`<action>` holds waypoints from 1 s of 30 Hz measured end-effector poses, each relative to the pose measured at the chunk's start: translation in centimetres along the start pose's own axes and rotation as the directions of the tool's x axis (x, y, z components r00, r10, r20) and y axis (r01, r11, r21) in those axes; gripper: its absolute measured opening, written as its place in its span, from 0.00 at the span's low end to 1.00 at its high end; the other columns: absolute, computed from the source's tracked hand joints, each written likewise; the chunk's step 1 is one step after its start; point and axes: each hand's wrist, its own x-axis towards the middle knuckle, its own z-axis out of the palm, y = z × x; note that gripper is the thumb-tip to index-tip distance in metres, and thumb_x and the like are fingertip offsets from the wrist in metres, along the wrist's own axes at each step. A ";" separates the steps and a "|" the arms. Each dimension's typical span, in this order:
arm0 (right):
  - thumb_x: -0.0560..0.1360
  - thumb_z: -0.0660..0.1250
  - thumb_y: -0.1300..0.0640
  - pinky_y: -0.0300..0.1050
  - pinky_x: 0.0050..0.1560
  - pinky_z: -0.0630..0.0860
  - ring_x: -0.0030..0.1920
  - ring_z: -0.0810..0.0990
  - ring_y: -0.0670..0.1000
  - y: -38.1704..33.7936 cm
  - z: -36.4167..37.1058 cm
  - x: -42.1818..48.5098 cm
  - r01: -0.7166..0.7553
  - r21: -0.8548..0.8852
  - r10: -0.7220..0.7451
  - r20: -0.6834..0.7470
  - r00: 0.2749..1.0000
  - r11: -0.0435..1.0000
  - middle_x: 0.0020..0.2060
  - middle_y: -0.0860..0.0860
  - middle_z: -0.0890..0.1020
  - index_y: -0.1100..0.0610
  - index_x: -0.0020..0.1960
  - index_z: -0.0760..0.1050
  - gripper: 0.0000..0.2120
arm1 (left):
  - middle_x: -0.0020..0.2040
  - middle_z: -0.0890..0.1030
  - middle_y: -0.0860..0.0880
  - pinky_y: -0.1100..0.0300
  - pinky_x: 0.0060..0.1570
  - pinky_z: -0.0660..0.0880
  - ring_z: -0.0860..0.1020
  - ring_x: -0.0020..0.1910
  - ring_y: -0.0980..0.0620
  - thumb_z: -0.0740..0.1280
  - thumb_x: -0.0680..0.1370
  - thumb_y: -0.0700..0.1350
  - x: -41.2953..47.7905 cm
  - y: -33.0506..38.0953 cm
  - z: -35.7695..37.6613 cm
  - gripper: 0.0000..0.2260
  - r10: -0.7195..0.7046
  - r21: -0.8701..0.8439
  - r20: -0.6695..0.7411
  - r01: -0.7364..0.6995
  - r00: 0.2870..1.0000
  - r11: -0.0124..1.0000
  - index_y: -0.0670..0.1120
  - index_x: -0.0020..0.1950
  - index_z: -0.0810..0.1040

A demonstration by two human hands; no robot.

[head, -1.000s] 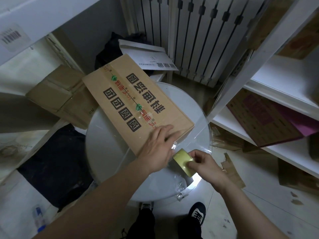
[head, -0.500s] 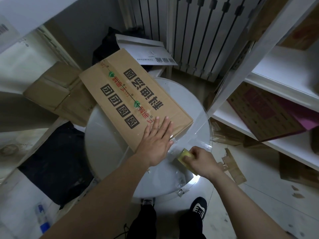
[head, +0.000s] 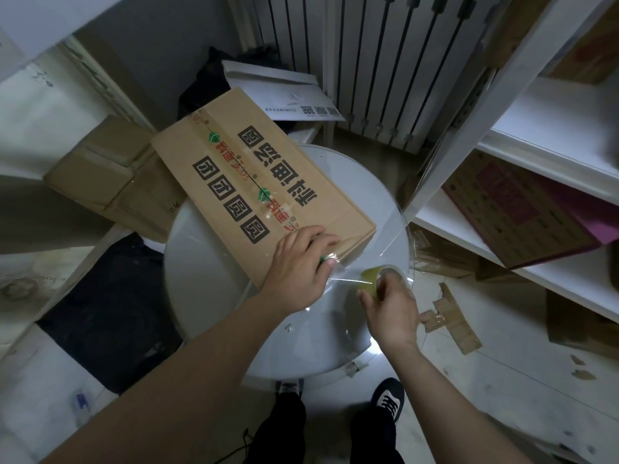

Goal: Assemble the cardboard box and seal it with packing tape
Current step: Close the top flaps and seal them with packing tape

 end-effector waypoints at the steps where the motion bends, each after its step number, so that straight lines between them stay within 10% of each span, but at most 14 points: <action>1: 0.74 0.70 0.53 0.44 0.39 0.62 0.42 0.70 0.54 0.0 0.2 0.0 0.000 0.014 0.000 -0.028 1.000 1.000 0.38 0.51 0.74 0.54 0.42 0.65 0.13 | 0.65 0.71 0.48 0.44 0.66 0.65 0.67 0.66 0.47 0.62 0.75 0.49 0.1 0.2 0.0 0.15 -0.006 -0.020 -0.016 0.006 1.000 1.000 0.50 0.62 0.76; 15: 0.72 0.73 0.54 0.46 0.35 0.52 0.42 0.66 0.51 -1.1 1.1 0.5 0.120 0.192 -0.073 -0.236 0.969 0.974 0.35 0.53 0.74 0.57 0.39 0.66 0.16 | 0.61 0.73 0.51 0.45 0.64 0.65 0.69 0.61 0.48 0.73 0.66 0.58 -0.5 0.2 0.6 0.15 0.068 0.057 -0.014 -0.067 0.998 0.996 0.55 0.49 0.79; 30: 0.70 0.75 0.54 0.42 0.36 0.57 0.40 0.65 0.50 -1.8 1.3 0.6 0.274 0.123 -0.226 -0.310 0.923 0.954 0.32 0.49 0.71 0.54 0.38 0.64 0.18 | 0.39 0.77 0.48 0.45 0.50 0.73 0.75 0.41 0.43 0.67 0.72 0.45 -0.8 1.1 1.5 0.04 0.294 0.322 -0.218 -0.216 0.930 0.922 0.46 0.41 0.79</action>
